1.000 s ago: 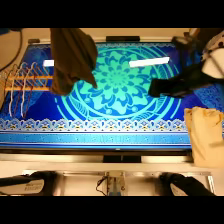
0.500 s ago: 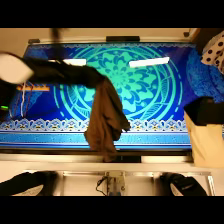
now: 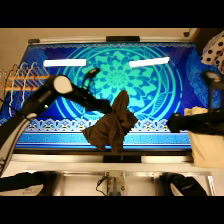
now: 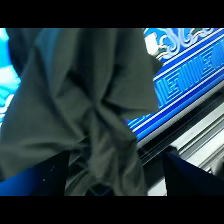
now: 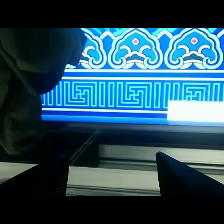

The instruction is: Fold the shirts.

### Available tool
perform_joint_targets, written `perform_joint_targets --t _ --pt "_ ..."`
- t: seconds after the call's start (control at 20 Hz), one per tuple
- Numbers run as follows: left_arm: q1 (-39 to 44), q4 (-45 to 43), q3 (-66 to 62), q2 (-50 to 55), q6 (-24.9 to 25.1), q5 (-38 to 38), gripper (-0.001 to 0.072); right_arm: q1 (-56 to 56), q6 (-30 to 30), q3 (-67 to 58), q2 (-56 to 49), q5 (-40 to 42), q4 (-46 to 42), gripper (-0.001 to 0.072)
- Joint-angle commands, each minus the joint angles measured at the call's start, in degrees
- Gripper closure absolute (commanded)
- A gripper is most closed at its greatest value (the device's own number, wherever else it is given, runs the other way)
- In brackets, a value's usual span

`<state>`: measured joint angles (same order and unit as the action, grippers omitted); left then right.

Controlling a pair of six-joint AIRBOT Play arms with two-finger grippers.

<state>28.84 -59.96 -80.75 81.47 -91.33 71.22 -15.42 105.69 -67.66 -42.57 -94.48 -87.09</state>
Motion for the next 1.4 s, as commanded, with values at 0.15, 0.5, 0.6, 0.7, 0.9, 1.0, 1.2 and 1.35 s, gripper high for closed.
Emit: perform_joint_targets --t 0.15,0.5,0.6,0.7,0.9,1.0,1.2,1.35 --pt "-19.43 -3.06 15.96 -10.78 2.34 15.89 -0.0013 0.00 -8.46 18.49 -9.60 14.10 20.90 0.0072" --pt "-15.63 7.58 42.62 -15.32 2.16 -9.70 -0.0013 -0.04 -12.90 21.11 -23.12 21.68 31.93 0.0070" --pt "-12.76 7.80 42.84 -12.57 2.21 -13.75 -0.0013 -1.27 -14.45 21.11 -25.99 21.44 33.64 0.0040" --pt "-11.15 9.05 42.80 -10.62 2.14 -18.51 -0.0013 -4.22 -15.32 21.11 -28.17 22.18 34.62 0.0040" --pt "-10.67 9.90 42.80 -8.26 2.23 -23.28 0.0309 -10.32 -15.30 21.11 -31.63 26.45 35.21 0.0040" --pt "-10.67 9.90 42.77 -8.41 3.76 -24.35 0.0546 -11.63 -15.28 21.11 -33.09 29.11 36.96 0.0040" --pt "-10.64 9.90 41.79 -8.63 7.39 -24.11 0.0669 -11.63 -15.28 21.11 -37.29 32.06 39.65 0.0040" --pt "-10.64 9.90 41.00 -8.96 8.44 -24.11 0.0671 -11.65 -14.51 21.11 -39.76 32.68 40.76 0.0041"
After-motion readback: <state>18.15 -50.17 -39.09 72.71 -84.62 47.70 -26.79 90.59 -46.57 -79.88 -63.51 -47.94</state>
